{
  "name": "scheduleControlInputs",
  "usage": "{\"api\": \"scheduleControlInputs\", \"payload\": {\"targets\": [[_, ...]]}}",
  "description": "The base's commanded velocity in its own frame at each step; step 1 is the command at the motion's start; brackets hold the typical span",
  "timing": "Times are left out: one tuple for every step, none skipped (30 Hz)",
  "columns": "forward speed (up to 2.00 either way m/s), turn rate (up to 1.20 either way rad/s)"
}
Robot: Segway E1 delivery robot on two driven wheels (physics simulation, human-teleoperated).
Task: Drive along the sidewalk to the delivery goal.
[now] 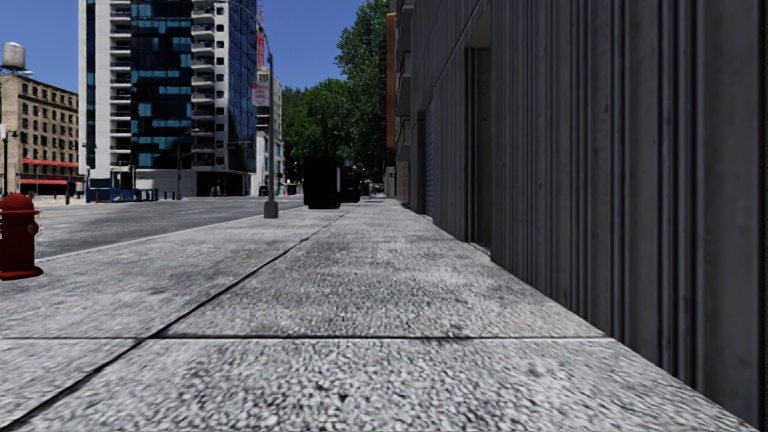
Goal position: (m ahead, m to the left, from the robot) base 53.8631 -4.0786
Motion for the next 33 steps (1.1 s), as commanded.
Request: {"api": "scheduleControlInputs", "payload": {"targets": [[2.0,0.0],[2.0,0.0],[2.0,0.0],[2.0,0.0],[2.0,0.0],[2.0,0.0],[2.0,0.0],[2.0,0.0],[2.0,0.0],[2.0,0.0],[2.0,0.0],[2.0,0.0],[2.0,0.0],[2.0,0.0],[2.0,0.0],[2.0,0.0],[2.0,0.0],[2.0,0.0],[2.0,0.0],[2.0,0.0],[2.0,0.0],[2.0,0.0],[2.0,0.0],[2.0,0.0],[2.0,0.0],[2.0,0.0],[2.0,0.0],[2.0,0.0],[2.0,0.0],[2.0,0.0],[2.0,0.0],[2.0,0.0],[2.0,0.0]]}}
